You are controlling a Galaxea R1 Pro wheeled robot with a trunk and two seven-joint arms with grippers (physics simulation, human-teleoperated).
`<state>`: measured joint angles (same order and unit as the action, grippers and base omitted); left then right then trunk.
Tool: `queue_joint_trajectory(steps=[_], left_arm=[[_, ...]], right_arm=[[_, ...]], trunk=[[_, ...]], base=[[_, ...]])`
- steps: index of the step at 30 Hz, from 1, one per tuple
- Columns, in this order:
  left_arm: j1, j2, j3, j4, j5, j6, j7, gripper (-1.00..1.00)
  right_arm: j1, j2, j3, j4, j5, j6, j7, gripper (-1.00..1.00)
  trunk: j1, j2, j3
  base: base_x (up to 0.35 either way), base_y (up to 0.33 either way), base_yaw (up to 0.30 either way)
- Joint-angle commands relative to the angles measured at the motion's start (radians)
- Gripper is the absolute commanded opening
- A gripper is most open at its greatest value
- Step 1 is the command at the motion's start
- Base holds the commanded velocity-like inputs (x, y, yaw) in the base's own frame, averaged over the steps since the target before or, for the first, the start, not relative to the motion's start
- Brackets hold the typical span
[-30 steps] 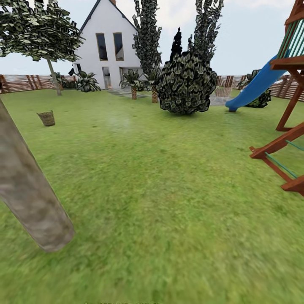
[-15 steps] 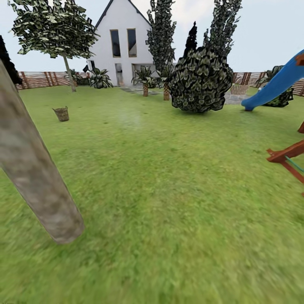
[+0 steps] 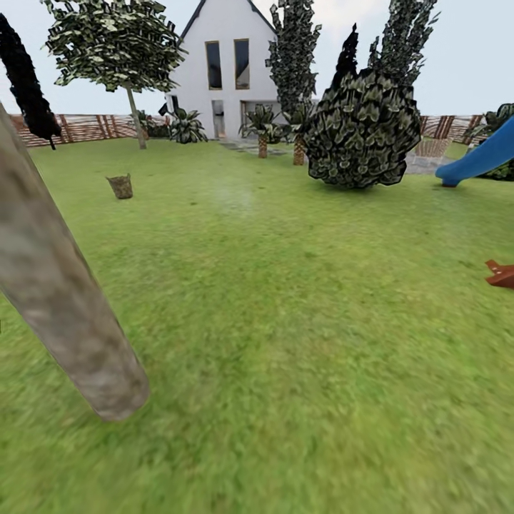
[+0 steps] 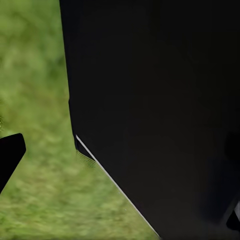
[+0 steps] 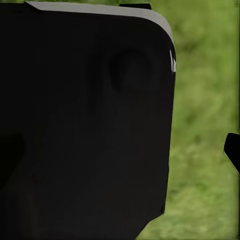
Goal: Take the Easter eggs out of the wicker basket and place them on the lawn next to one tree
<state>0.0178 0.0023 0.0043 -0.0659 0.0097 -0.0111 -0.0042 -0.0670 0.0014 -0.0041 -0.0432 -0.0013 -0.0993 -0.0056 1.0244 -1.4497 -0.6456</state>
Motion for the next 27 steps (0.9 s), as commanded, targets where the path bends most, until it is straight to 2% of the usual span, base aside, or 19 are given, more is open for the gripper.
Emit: queue_joint_trajectory(steps=[1, 27], left_arm=[[0.001, 0.000, 0.000, -0.002, 0.001, -0.001, 0.000, 1.00], [0.001, -0.001, 0.000, -0.001, 0.001, -0.001, 0.000, 1.00]], right_arm=[[-0.001, 0.000, 0.000, 0.001, 0.000, -0.003, -0.001, 1.00], [-0.001, 0.000, 0.003, 0.002, 0.003, -0.005, -0.001, 1.00]], trunk=[[0.001, 0.000, -0.002], [0.001, 0.000, -0.042]], base=[[0.332, 0.000, 0.099], [0.332, 0.000, 0.097]])
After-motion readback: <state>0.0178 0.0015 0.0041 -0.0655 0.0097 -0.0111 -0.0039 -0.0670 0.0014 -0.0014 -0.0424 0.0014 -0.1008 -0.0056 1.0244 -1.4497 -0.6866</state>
